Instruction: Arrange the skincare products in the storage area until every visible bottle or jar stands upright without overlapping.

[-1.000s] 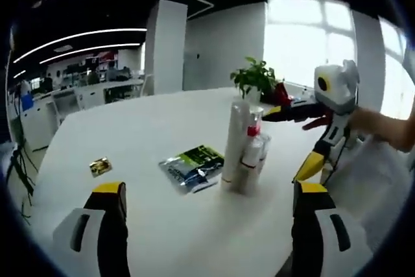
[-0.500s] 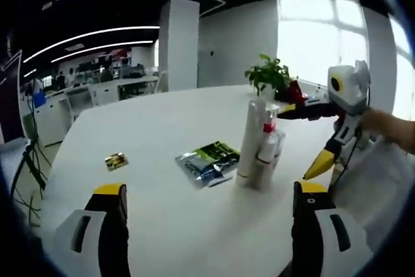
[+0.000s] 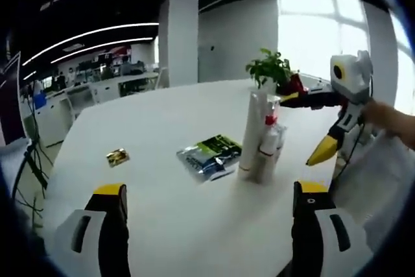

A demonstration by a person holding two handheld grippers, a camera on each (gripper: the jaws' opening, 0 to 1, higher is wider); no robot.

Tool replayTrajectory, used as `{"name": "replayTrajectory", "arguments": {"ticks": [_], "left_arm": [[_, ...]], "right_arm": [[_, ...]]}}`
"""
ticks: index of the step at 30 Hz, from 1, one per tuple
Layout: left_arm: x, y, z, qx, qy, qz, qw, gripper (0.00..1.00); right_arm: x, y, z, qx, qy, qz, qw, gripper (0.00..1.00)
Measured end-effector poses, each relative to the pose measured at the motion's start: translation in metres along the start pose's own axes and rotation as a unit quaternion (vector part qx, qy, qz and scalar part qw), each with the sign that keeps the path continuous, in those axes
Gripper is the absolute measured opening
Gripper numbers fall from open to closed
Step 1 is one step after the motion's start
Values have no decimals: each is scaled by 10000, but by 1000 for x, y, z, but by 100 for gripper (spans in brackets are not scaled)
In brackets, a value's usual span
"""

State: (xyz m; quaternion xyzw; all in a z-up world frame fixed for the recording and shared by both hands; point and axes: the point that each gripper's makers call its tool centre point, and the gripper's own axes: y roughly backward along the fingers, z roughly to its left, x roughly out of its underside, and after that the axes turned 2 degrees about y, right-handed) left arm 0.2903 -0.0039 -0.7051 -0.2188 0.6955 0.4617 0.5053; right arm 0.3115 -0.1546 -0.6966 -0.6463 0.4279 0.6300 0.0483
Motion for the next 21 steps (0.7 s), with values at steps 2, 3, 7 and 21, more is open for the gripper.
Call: {"name": "replayTrajectory", "arguments": {"ticks": [2, 3, 7, 21], "left_arm": [[0, 0, 0, -11, -5, -4, 10000, 99], [0, 1, 1, -17, -10, -1, 10000, 99], [2, 2, 2, -30, 56, 4, 10000, 99], [9, 4, 10, -105, 265, 56, 9996, 99]], "right_arm": [[-1, 1, -1, 12, -22, -29, 10000, 100], [-1, 1, -1, 10, -36, -41, 10000, 100], [-1, 2, 1, -32, -165, -66, 9998, 100], [-7, 3, 10, -60, -56, -110, 9999, 100]]}}
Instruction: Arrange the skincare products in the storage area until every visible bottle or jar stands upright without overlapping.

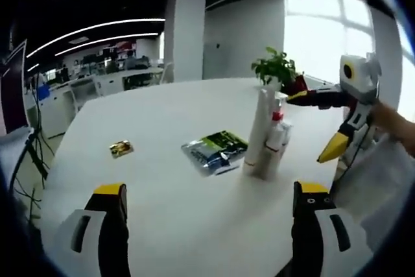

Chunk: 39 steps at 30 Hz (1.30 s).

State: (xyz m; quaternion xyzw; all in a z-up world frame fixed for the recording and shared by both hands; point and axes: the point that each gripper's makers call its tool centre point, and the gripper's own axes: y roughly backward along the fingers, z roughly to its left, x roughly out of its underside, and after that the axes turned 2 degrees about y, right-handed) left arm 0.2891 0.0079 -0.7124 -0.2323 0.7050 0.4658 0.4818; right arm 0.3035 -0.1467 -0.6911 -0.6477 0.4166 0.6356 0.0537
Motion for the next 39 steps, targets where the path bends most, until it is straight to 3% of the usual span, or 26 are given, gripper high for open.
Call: {"name": "replayTrajectory", "arguments": {"ticks": [8, 19, 26, 32, 39], "left_arm": [[2, -2, 2, 40, 106, 31, 9999, 99], [3, -1, 9, -60, 116, 109, 9999, 99], [-7, -4, 6, 25, 0, 13, 10000, 99], [-5, -6, 5, 75, 57, 77, 9999, 99], [-1, -6, 12, 31, 103, 161, 9998, 99]], "right_arm": [[-8, 3, -11, 279, -127, -125, 9995, 100], [-7, -2, 1, 94, 64, -27, 9999, 100], [-13, 3, -11, 158, 51, -143, 9998, 100], [-15, 10, -13, -7, 173, 19, 9998, 100], [-31, 18, -21, -630, -10, -104, 9980, 100]]}}
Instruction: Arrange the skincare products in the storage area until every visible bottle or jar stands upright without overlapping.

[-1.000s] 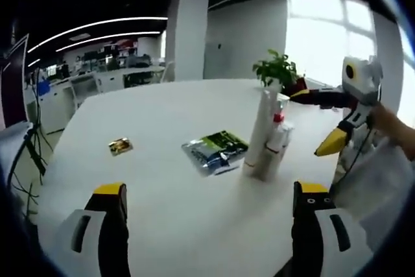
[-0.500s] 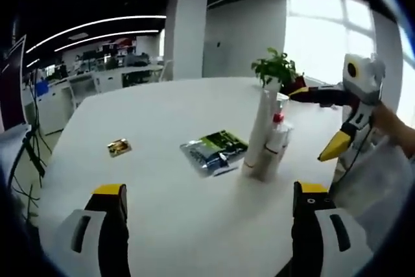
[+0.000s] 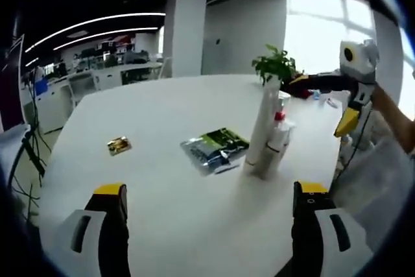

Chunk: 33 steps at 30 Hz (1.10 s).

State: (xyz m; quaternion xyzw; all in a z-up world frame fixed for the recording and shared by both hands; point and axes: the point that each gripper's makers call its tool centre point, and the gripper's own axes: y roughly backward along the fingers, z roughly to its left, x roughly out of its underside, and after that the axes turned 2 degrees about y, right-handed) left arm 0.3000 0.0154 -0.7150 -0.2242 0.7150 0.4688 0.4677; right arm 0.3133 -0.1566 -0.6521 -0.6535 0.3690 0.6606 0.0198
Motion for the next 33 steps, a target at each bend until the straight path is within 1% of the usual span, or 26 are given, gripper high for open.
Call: {"name": "replayTrajectory", "arguments": {"ticks": [3, 5, 8, 12, 13, 16, 18, 21, 25, 28, 31, 33], "left_arm": [[-1, 0, 0, 0, 77, -25, 10000, 99], [-1, 0, -3, 26, 34, -18, 10000, 99], [0, -2, -8, 114, -13, 2, 9999, 99], [2, -3, -10, 149, -27, 81, 9999, 99], [2, -3, -11, 152, -28, 74, 9999, 99], [2, -3, -13, 183, -56, 78, 9998, 99], [5, -4, -14, 188, -70, 148, 9997, 99], [8, -5, -16, 228, -68, 198, 9995, 99], [10, -6, -17, 262, -46, 246, 9993, 99], [13, -9, -19, 306, -82, 308, 9990, 99], [14, -11, -20, 366, -121, 342, 9987, 98], [15, -12, -19, 367, 3, 360, 9987, 98]], "right_arm": [[-6, 6, -10, -59, -15, -20, 10000, 100], [-10, 9, -16, -159, -31, -20, 9999, 100], [-13, 12, -27, -256, 92, 99, 9996, 100], [-12, 14, -35, -520, 165, 288, 9981, 100], [-11, 14, -37, -643, 228, 361, 9970, 100], [-12, 13, -46, -763, 305, 473, 9955, 100], [-12, 13, -53, -833, 336, 535, 9945, 100], [-17, 13, -60, -919, 367, 520, 9937, 99], [-28, 14, -70, -1179, 358, 473, 9913, 99], [-31, 13, -83, -1273, 339, 469, 9902, 99], [-28, 8, -96, -1285, 294, 521, 9899, 99], [-22, 5, -104, -1262, 293, 615, 9897, 99]]}}
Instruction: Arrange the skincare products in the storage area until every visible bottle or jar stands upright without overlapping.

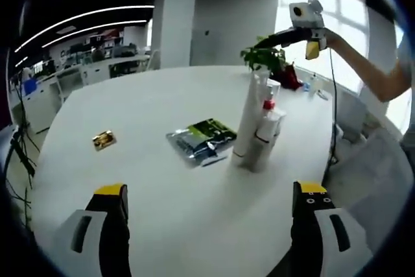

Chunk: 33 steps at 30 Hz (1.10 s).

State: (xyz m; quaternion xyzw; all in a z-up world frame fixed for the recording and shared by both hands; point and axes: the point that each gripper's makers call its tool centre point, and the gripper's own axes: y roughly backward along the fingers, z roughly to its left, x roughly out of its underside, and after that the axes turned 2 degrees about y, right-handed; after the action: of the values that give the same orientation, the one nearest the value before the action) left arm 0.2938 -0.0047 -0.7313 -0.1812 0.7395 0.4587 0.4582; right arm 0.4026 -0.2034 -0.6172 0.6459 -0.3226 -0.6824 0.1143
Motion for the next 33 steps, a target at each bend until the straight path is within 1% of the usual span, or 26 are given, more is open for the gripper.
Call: {"name": "replayTrajectory", "arguments": {"ticks": [3, 5, 9, 10, 13, 15, 18, 21, 23, 25, 28, 30, 33], "left_arm": [[0, -2, -2, 103, 95, -8, 9999, 97], [1, -7, -1, 159, 97, 68, 9998, 96], [-5, -20, 5, 251, -161, 110, 9995, 93], [-5, -24, 6, 325, -222, 161, 9991, 92], [-4, -32, 8, 446, -344, 326, 9979, 91], [-3, -40, 15, 485, -396, 372, 9973, 87], [-5, -49, 21, 563, -234, 423, 9972, 81], [-11, -58, 24, 683, 44, 303, 9972, 76], [-13, -63, 25, 731, 127, 280, 9968, 72], [-14, -70, 27, 767, 246, 283, 9963, 66], [-12, -81, 26, 801, 319, 338, 9957, 62], [-11, -86, 26, 812, 365, 358, 9954, 58], [-11, -97, 24, 919, 713, 385, 9925, 50]], "right_arm": [[5, -3, -9, 39, 4, 49, 10000, 99], [9, -4, -14, 55, -49, 74, 9999, 97], [13, -7, -24, 113, -99, 88, 9998, 95], [15, -9, -28, 144, -117, 101, 9998, 95], [19, -15, -36, 188, -229, 104, 9995, 92], [21, -20, -40, 186, -294, 96, 9993, 88], [28, -28, -46, 220, -447, 132, 9987, 85], [36, -36, -53, 275, -567, 155, 9979, 81], [42, -43, -57, 293, -694, 147, 9971, 77], [47, -50, -59, 285, -794, 146, 9963, 74], [55, -61, -59, 247, -930, 173, 9952, 66], [60, -69, -58, 204, -1020, 195, 9944, 63], [67, -79, -58, 162, -1120, 217, 9933, 60]]}}
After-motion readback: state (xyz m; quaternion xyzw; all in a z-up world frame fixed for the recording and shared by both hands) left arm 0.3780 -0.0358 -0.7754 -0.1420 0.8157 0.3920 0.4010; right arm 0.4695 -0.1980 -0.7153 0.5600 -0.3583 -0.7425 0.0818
